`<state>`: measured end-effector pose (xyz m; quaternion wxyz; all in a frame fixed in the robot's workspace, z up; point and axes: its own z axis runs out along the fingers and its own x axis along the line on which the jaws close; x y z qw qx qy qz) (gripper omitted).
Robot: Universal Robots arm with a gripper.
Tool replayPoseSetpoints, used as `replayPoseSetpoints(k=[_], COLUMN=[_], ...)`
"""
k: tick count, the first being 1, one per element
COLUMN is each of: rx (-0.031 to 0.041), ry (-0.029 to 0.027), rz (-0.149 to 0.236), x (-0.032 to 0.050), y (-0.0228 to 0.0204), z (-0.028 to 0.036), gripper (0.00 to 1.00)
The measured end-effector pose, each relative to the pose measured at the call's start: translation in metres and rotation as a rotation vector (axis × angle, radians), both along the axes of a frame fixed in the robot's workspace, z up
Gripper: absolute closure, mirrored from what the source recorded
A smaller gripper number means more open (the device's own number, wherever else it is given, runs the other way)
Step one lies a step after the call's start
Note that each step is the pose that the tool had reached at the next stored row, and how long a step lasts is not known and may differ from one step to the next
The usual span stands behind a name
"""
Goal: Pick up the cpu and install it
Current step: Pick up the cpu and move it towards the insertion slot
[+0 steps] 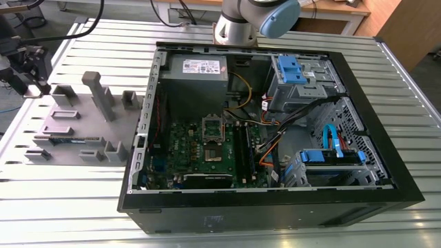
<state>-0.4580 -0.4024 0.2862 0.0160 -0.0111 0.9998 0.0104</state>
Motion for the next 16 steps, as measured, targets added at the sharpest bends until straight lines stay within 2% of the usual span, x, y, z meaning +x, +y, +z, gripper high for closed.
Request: replayPoseSetpoints(k=[16], rx=[-0.0001], ry=[0.0002], rz=[0.000], x=[0.0000], y=[0.0000], z=[0.0040], gripper=[0.53])
